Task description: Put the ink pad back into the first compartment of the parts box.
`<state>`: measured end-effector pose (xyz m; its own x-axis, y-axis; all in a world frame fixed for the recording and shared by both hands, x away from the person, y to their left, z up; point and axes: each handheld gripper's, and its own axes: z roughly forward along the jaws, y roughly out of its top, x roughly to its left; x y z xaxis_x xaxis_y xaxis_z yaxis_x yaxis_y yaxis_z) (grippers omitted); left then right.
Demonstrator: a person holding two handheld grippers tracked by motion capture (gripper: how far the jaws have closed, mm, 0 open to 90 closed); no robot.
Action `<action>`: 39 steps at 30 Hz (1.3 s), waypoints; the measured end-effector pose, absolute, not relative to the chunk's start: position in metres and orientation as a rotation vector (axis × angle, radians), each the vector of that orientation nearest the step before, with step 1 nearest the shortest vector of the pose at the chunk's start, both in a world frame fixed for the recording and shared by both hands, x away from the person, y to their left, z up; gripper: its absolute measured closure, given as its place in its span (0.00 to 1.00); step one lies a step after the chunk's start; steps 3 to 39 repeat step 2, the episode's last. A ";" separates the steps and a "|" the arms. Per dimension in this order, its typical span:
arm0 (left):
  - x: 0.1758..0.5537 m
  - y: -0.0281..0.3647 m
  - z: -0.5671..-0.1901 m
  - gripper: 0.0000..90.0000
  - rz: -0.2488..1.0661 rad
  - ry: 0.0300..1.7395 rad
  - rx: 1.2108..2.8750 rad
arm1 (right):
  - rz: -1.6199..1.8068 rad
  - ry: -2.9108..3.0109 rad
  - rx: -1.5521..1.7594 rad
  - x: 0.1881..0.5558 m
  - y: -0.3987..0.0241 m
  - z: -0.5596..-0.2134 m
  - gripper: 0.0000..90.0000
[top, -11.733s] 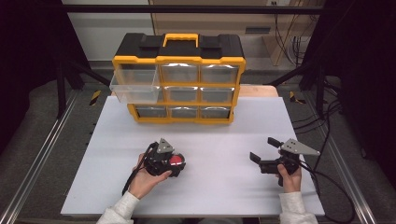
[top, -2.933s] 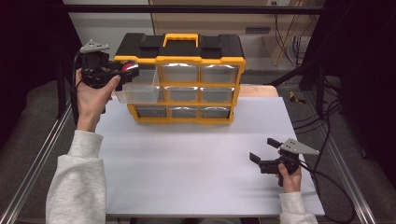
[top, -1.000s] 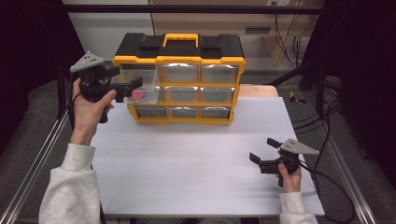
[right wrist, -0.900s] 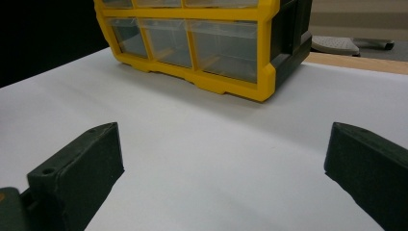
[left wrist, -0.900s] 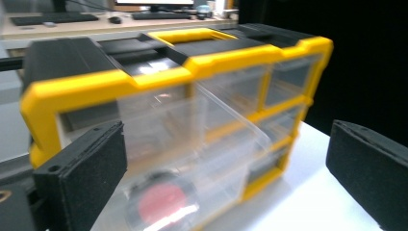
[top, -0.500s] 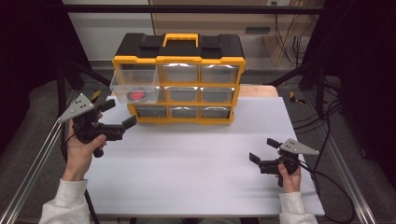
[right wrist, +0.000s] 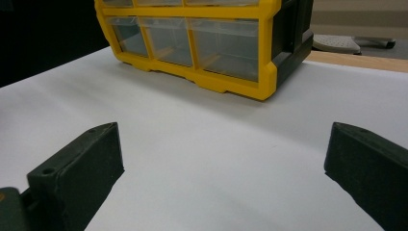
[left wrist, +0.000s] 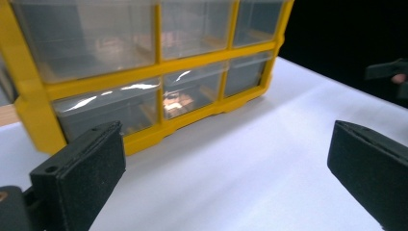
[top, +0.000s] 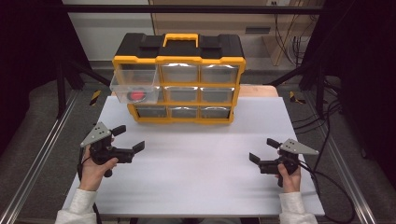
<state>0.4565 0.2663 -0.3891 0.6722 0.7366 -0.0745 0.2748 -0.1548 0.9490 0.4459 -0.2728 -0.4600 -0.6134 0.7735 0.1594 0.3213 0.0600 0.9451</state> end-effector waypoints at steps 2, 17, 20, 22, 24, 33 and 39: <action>0.456 0.266 -0.395 0.00 0.469 0.823 1.720 | 1.575 1.950 1.094 0.446 -0.273 -0.460 0.00; 0.456 0.266 -0.395 0.00 0.469 0.823 1.720 | 1.575 1.950 1.094 0.446 -0.273 -0.460 0.00; 0.456 0.266 -0.395 0.00 0.469 0.823 1.720 | 1.575 1.950 1.094 0.446 -0.273 -0.460 0.00; 0.456 0.266 -0.395 0.00 0.469 0.823 1.720 | 1.575 1.950 1.094 0.446 -0.273 -0.460 0.00; 0.456 0.266 -0.395 0.00 0.469 0.823 1.720 | 1.575 1.950 1.094 0.446 -0.273 -0.460 0.00; 0.456 0.266 -0.395 0.00 0.469 0.823 1.720 | 1.575 1.950 1.094 0.446 -0.273 -0.460 0.00; 0.456 0.266 -0.395 0.00 0.469 0.823 1.720 | 1.575 1.950 1.094 0.446 -0.273 -0.460 0.00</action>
